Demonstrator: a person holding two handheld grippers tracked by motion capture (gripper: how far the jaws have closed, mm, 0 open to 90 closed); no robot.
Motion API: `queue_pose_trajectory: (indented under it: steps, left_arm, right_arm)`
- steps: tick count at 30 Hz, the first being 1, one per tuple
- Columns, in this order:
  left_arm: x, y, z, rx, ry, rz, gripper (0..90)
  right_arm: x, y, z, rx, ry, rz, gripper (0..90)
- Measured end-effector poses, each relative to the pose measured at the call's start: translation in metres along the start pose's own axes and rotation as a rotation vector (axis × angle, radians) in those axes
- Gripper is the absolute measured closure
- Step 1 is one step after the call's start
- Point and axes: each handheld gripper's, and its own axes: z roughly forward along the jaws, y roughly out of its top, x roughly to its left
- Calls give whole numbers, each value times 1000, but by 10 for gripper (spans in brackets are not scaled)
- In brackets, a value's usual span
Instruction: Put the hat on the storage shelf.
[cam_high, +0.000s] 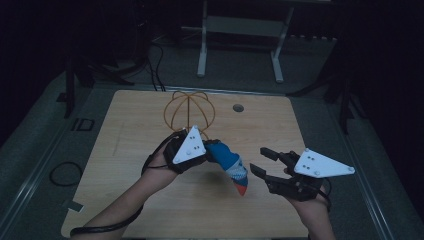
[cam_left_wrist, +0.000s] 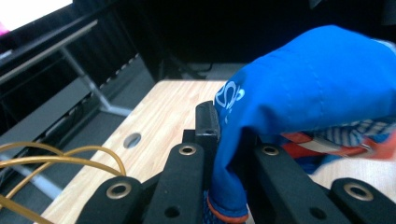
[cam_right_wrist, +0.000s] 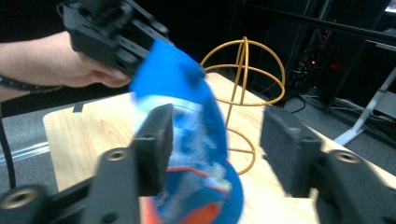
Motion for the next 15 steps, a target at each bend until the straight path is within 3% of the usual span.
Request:
queue_pose_trajectory:
  steps: [4,9,12,15]
  left_arm:
    - [6,-5,-9,-63,-72,-11,867]
    - [11,-11,-19,-158,-170,13,866]
    - [14,-15,-23,-210,-199,31,866]
    - [19,-20,-26,-244,-226,14,866]
  right_arm:
    - [-3,-3,2,12,17,-9,550]
    - [6,-7,14,26,99,-18,551]
    - [12,-7,22,28,139,-29,550]
    - [19,-6,29,35,174,-50,550]
